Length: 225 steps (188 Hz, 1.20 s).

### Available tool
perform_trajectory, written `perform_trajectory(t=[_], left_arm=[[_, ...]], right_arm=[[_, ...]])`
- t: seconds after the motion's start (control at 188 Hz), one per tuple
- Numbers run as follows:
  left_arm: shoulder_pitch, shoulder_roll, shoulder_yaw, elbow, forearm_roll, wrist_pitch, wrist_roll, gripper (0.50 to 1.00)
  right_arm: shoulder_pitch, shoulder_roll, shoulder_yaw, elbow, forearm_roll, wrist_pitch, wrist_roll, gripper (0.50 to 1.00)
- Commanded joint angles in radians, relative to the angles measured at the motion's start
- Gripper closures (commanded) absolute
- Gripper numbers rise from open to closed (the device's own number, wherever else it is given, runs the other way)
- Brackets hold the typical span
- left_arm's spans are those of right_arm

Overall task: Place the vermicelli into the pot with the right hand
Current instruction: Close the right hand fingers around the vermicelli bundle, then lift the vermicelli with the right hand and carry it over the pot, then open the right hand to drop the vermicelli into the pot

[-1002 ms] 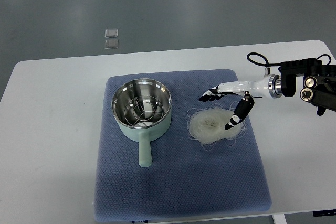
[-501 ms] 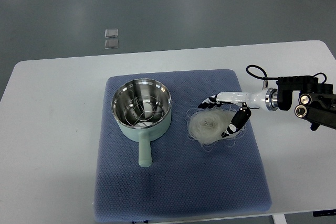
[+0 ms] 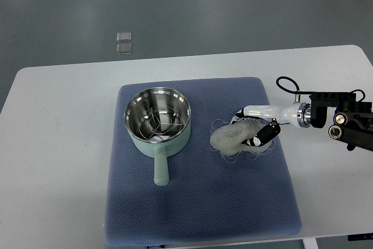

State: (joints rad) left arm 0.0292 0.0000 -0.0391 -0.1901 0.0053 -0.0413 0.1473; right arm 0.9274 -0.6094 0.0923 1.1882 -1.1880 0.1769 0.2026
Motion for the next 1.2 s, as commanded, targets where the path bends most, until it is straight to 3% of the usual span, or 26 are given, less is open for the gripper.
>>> perform_trajectory(t=[0.0, 0.261, 0.474, 0.602, 0.933, 1.194], left_arm=[[0.000, 0.000, 0.001, 0.000, -0.001, 0.000, 0.000, 0.500], [-0.002, 0.000, 0.002, -0.002, 0.002, 0.000, 0.000, 0.500], [-0.002, 0.000, 0.002, -0.008, 0.002, 0.000, 0.000, 0.500], [-0.002, 0.000, 0.002, -0.009, 0.002, 0.000, 0.000, 0.500], [-0.002, 0.000, -0.001, -0.011, 0.002, 0.000, 0.000, 0.500], [0.000, 0.000, -0.002, -0.009, 0.001, 0.000, 0.000, 0.500]], right_arm=[[0.053, -0.032, 0.007, 0.025, 0.013, 0.010, 0.000, 1.000], [0.275, -0.153, 0.006, 0.142, 0.152, 0.084, -0.002, 1.000], [0.435, -0.135, -0.036, 0.145, 0.269, 0.098, -0.005, 1.000], [0.482, -0.018, -0.091, 0.114, 0.312, 0.084, -0.005, 1.000], [0.475, 0.309, -0.154, -0.111, 0.309, 0.030, -0.005, 1.000], [0.418, 0.419, -0.172, -0.205, 0.292, 0.012, -0.005, 1.000]])
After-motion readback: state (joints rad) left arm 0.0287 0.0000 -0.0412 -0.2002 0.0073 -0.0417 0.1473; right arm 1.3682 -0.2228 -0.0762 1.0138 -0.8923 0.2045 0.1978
